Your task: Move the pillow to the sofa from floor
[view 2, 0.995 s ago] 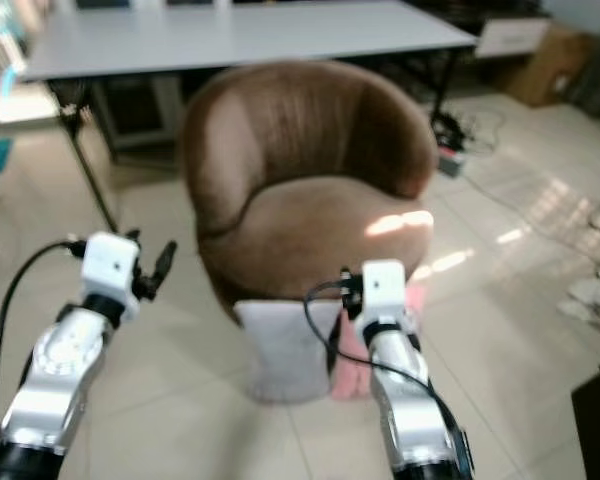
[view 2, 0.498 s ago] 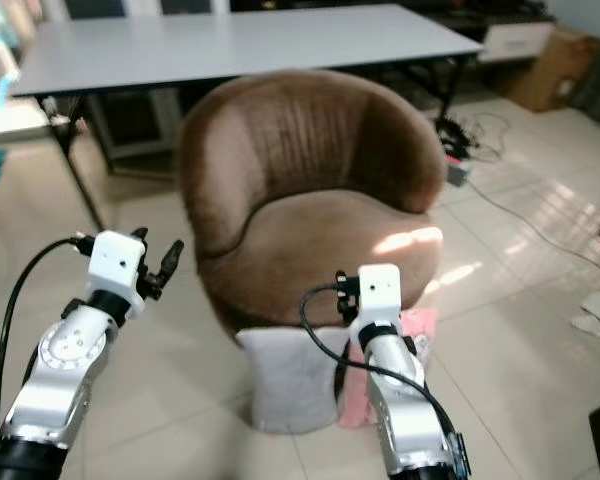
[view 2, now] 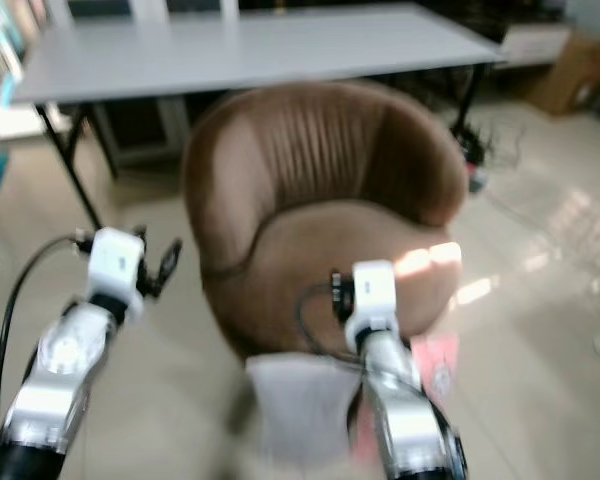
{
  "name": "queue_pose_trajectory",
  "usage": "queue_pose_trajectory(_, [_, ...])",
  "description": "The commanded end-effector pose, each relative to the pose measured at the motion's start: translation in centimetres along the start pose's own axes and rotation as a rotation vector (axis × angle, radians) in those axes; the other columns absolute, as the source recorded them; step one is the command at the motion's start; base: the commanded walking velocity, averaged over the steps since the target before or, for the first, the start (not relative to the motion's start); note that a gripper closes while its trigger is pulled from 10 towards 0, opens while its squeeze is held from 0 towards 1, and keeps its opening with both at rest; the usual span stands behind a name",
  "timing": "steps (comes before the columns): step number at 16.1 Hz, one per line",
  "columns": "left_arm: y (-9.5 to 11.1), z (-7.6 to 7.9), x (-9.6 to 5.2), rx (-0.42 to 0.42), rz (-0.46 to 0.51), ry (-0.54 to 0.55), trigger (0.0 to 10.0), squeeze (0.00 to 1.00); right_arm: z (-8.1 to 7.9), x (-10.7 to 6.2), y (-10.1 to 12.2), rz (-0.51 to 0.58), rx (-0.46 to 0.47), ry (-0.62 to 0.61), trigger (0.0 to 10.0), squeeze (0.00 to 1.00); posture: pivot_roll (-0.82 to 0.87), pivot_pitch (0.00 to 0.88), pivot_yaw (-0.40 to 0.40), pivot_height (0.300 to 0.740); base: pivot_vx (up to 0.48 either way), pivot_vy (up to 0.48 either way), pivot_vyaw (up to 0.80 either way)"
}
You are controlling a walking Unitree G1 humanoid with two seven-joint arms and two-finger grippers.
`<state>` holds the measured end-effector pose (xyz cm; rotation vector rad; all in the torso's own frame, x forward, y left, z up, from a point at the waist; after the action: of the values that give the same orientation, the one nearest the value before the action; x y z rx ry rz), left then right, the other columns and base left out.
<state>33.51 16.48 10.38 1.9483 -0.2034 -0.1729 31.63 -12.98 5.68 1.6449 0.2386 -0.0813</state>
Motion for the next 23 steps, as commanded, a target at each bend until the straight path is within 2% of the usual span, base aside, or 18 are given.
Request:
queue_pose_trajectory(1, [0.34, 0.84, 0.25, -0.015, 0.004, -0.021, 10.0, 0.00, 1.14, -0.18, 0.15, 0.001, -0.001, -0.028, 10.0, 0.00, -0.01, 0.000, -0.001, 0.740, 0.000, 0.000, 0.00])
queue_pose_trajectory(3, [0.14, 0.93, 0.15, -0.012, -0.009, -0.022, 10.0, 0.00, 1.07, -0.17, 0.00, -0.007, -0.004, -0.024, 10.0, 0.00, -0.01, 0.000, -0.004, 0.740, 0.000, 0.000, 0.00])
queue_pose_trajectory(18, [0.18, 1.23, 0.37, 0.003, -0.008, -0.028, 10.0, 0.00, 1.22, -0.23, -0.18, -0.021, -0.005, -0.029, 10.0, 0.00, -0.02, 0.000, -0.006, 0.590, 0.000, 0.000, 0.00])
queue_pose_trajectory(23, [0.26, 1.07, 0.38, -0.005, -0.002, -0.021, 10.0, 0.00, 1.14, -0.18, -0.21, -0.024, -0.013, -0.022, 10.0, 0.00, -0.02, 0.000, -0.008, 0.585, 0.049, 0.000, 0.00])
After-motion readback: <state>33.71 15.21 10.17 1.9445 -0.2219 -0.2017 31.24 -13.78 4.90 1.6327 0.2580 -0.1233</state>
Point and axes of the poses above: a point about 5 cm out from each wrist's last joint towards the gripper, its own x axis pointing out of the wrist towards the gripper, its own y axis along the axis of the wrist's last joint, z = x × y, the point moved 5 cm from there along x, pointing out of the wrist towards the gripper, and after that the axes turned 7 degrees about x, right-handed, at the moved point
